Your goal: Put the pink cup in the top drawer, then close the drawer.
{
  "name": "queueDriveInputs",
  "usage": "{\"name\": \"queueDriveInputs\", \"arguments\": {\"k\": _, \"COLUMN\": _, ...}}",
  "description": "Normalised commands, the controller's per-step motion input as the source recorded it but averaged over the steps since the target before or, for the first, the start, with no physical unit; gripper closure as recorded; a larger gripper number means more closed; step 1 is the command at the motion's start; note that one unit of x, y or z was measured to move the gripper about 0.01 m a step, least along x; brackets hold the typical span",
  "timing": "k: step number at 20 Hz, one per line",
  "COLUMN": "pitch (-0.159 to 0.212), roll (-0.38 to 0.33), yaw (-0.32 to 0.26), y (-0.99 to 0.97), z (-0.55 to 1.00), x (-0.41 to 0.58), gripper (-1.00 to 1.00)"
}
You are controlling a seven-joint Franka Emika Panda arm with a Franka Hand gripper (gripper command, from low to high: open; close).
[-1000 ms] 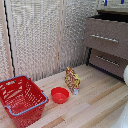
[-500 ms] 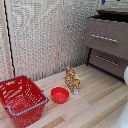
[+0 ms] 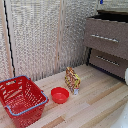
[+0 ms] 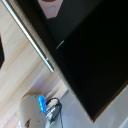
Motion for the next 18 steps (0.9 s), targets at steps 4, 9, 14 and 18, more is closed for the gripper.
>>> {"name": "queueDriveInputs", "arguments": {"k": 4, "pitch": 0.137, "roll": -0.345, "yaw": 0.065, "y": 0.40, "z": -0.18, "x": 0.000, "gripper": -1.00}}
{"name": "queueDriveInputs", "arguments": {"k": 9, "pitch": 0.065, "roll": -0.335, "yaw": 0.023, "y": 0.55, "z": -0.42, "x": -0.006, "gripper": -1.00}}
{"name": "queueDriveInputs", "arguments": {"k": 14, "pitch": -0.023, "roll": -0.311, "yaw": 0.024, "y": 0.51, "z": -0.56, "x": -0.073, "gripper": -1.00}}
{"name": "queueDriveInputs", "arguments": {"k": 18, "pitch": -0.160, "roll": -0.283, "yaw": 0.022, "y": 0.39, "z": -0.46, "x": -0.102, "gripper": -1.00}}
